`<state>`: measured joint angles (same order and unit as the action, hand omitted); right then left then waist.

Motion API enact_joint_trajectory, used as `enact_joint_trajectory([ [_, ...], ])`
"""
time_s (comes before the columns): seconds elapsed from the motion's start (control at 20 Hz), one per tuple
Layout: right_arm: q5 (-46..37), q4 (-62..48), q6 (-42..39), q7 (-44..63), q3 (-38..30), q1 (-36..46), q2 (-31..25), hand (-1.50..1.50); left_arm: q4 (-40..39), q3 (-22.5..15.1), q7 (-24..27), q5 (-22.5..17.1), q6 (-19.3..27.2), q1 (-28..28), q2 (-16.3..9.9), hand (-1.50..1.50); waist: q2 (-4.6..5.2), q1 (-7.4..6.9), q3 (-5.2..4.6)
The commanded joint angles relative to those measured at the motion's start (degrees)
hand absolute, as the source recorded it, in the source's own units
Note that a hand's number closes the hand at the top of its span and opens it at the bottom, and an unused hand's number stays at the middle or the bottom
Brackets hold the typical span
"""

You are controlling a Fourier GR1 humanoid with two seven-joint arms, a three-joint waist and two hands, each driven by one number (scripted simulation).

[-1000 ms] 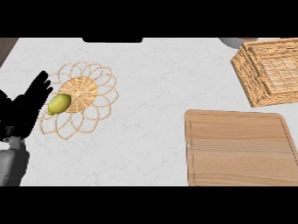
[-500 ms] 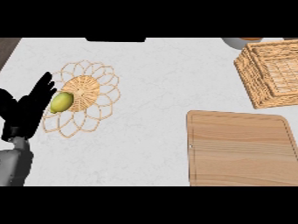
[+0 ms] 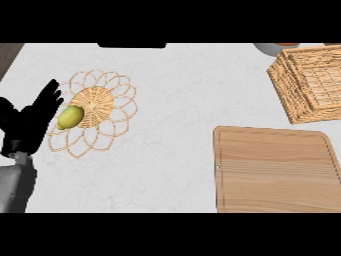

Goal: Pick the sweet potato from the cutting board and place it in the basket

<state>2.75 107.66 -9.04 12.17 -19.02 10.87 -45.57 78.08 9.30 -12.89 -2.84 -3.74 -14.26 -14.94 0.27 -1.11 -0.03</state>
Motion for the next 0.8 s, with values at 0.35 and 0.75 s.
enact_joint_trajectory([
  [0.35, -7.7, -32.3, -2.1, -18.4, 2.7, 15.1, 1.7, 1.5, 1.5, 0.7, -1.0, -0.7, -1.2, 1.2, -0.2, 0.0, -0.14, 0.34, 0.05],
  [0.75, -14.1, -49.5, 10.0, -23.8, -0.4, 19.9, 5.0, 1.5, 2.0, 1.6, -1.7, -1.2, -1.5, 0.5, -0.9, 0.0, 0.09, 0.03, 0.09],
])
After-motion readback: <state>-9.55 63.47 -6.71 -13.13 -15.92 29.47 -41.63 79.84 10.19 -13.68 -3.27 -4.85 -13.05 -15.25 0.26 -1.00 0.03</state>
